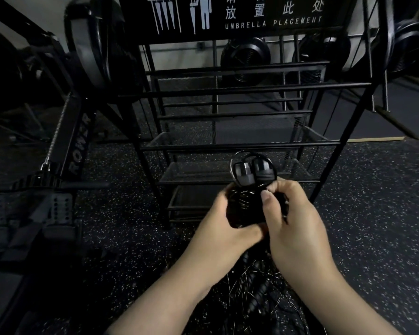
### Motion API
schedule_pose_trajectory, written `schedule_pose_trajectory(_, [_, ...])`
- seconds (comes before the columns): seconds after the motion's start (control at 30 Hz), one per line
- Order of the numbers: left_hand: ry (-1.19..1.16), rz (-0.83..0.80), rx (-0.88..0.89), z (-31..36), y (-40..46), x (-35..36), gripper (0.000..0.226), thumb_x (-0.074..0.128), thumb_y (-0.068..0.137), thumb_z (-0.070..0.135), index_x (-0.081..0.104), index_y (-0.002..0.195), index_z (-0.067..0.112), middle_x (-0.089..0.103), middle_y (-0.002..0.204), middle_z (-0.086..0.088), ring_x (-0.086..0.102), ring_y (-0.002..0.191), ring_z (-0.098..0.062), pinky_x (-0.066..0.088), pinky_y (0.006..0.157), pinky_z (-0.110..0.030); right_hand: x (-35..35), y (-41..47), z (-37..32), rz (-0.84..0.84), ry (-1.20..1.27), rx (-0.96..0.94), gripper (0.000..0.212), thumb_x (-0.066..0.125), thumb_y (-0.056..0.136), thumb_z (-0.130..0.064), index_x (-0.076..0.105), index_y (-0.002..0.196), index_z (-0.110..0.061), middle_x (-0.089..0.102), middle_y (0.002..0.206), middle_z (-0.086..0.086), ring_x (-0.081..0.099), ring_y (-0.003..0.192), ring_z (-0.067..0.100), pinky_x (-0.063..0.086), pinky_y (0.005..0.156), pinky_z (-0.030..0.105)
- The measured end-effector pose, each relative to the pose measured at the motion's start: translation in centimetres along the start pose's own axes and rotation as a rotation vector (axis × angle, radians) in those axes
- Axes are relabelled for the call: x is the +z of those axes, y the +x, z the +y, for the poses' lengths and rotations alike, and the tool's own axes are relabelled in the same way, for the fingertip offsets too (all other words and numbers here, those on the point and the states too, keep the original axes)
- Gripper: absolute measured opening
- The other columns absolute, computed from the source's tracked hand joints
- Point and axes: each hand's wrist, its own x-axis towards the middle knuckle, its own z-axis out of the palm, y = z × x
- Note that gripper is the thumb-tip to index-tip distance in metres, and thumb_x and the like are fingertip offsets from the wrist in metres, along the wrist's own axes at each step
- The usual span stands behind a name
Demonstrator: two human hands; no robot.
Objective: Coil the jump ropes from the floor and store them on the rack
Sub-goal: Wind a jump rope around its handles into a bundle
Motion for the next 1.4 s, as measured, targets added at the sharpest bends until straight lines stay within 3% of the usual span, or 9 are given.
schedule_pose_trajectory(0.23, [-0.06, 0.103, 0.051, -0.4, 0.8, 0.4, 0.067, 0.084, 0.082, 0.02, 0.049, 0.134, 0.042, 0.073, 0.114, 0.021, 0.067, 0.107, 0.004, 0.05, 0.096, -0.022, 0.2, -0.1, -0.1, -0.113, 0.102, 0.108, 0.018, 0.046, 0.105, -0.03, 0.057, 0.094, -0.024, 0.065, 0.067, -0.015, 0.056, 0.058, 0.004, 0.039, 0.051, 0.016])
schedule_pose_trajectory(0.4, [0.143, 0.193, 0.13, -0.5, 1.1, -0.8, 0.067, 0.079, 0.086, 0.02, 0.045, 0.139, 0.044, 0.071, 0.111, 0.022, 0.064, 0.1, 0.012, 0.049, 0.086, -0.011, -0.1, 0.3, -0.4, -0.167, 0.384, 0.321, 0.029, 0.045, 0.107, -0.031, 0.068, 0.095, -0.017, 0.071, 0.098, 0.019, 0.07, 0.086, 0.029, 0.056, 0.084, 0.063])
schedule_pose_trajectory(0.47, [0.161, 0.199, 0.149, -0.5, 1.1, -1.0, 0.067, 0.075, 0.088, 0.014, 0.045, 0.14, 0.043, 0.07, 0.113, 0.022, 0.063, 0.102, 0.012, 0.048, 0.088, -0.01, -0.4, 0.4, -0.7, -0.225, 0.6, 0.426, 0.034, 0.045, 0.106, -0.021, 0.074, 0.089, -0.016, 0.075, 0.101, 0.019, 0.073, 0.098, 0.035, 0.057, 0.085, 0.066])
schedule_pose_trajectory(0.67, [0.033, 0.107, 0.123, -0.5, 1.0, -1.2, 0.055, 0.074, 0.09, 0.015, 0.052, 0.133, 0.041, 0.072, 0.116, 0.017, 0.067, 0.109, 0.001, 0.051, 0.101, -0.031, -0.8, 0.7, -0.3, -0.262, 0.621, 0.459, 0.016, 0.062, 0.099, -0.017, 0.062, 0.092, -0.003, 0.074, 0.103, 0.021, 0.073, 0.098, 0.036, 0.06, 0.088, 0.057])
schedule_pose_trajectory(0.77, [0.064, 0.021, 0.128, -0.4, 0.6, -1.1, 0.058, 0.072, 0.093, 0.016, 0.047, 0.138, 0.044, 0.068, 0.121, 0.023, 0.061, 0.115, 0.008, 0.046, 0.104, -0.025, -1.1, 0.8, 0.2, -0.238, 0.607, 0.472, 0.023, 0.069, 0.094, -0.02, 0.059, 0.096, 0.001, 0.076, 0.102, 0.02, 0.074, 0.091, 0.038, 0.058, 0.09, 0.062])
schedule_pose_trajectory(0.97, [-0.218, -0.139, 0.022, -0.4, 0.6, -1.1, 0.041, 0.061, 0.1, 0.015, 0.055, 0.136, 0.033, 0.07, 0.129, 0.008, 0.063, 0.124, -0.01, 0.043, 0.113, -0.042, -0.9, 0.9, 0.8, -0.311, 0.636, 0.497, 0.05, 0.076, 0.081, -0.051, 0.065, 0.122, -0.025, 0.076, 0.115, 0.005, 0.074, 0.103, 0.028, 0.058, 0.089, 0.048])
schedule_pose_trajectory(1.07, [-0.359, -0.185, -0.128, -1.1, 1.1, -1.0, 0.035, 0.061, 0.098, 0.042, 0.062, 0.131, 0.032, 0.069, 0.131, -0.004, 0.064, 0.124, -0.023, 0.042, 0.114, -0.054, -0.6, 1.0, 1.3, -0.296, 0.579, 0.49, 0.044, 0.068, 0.089, -0.053, 0.07, 0.117, -0.019, 0.077, 0.111, 0.008, 0.075, 0.101, 0.03, 0.058, 0.095, 0.054])
schedule_pose_trajectory(1.2, [-0.321, -0.068, -0.188, -1.3, 1.6, -1.4, 0.068, 0.063, 0.082, 0.077, 0.064, 0.133, 0.033, 0.066, 0.136, 0.01, 0.059, 0.129, -0.01, 0.04, 0.115, -0.042, -0.3, 0.9, 1.2, -0.276, 0.465, 0.451, 0.041, 0.076, 0.083, -0.053, 0.071, 0.113, -0.025, 0.078, 0.106, -0.002, 0.075, 0.099, 0.021, 0.058, 0.095, 0.051])
schedule_pose_trajectory(1.4, [-0.456, 0.002, -0.194, -0.9, 1.6, -2.5, 0.044, 0.059, 0.098, 0.049, 0.07, 0.124, 0.014, 0.075, 0.117, -0.009, 0.072, 0.111, -0.026, 0.051, 0.105, -0.053, 0.1, 0.7, 0.6, -0.388, 0.423, 0.376, 0.019, 0.072, 0.093, -0.028, 0.072, 0.112, -0.031, 0.079, 0.101, -0.006, 0.077, 0.092, 0.013, 0.061, 0.081, 0.029])
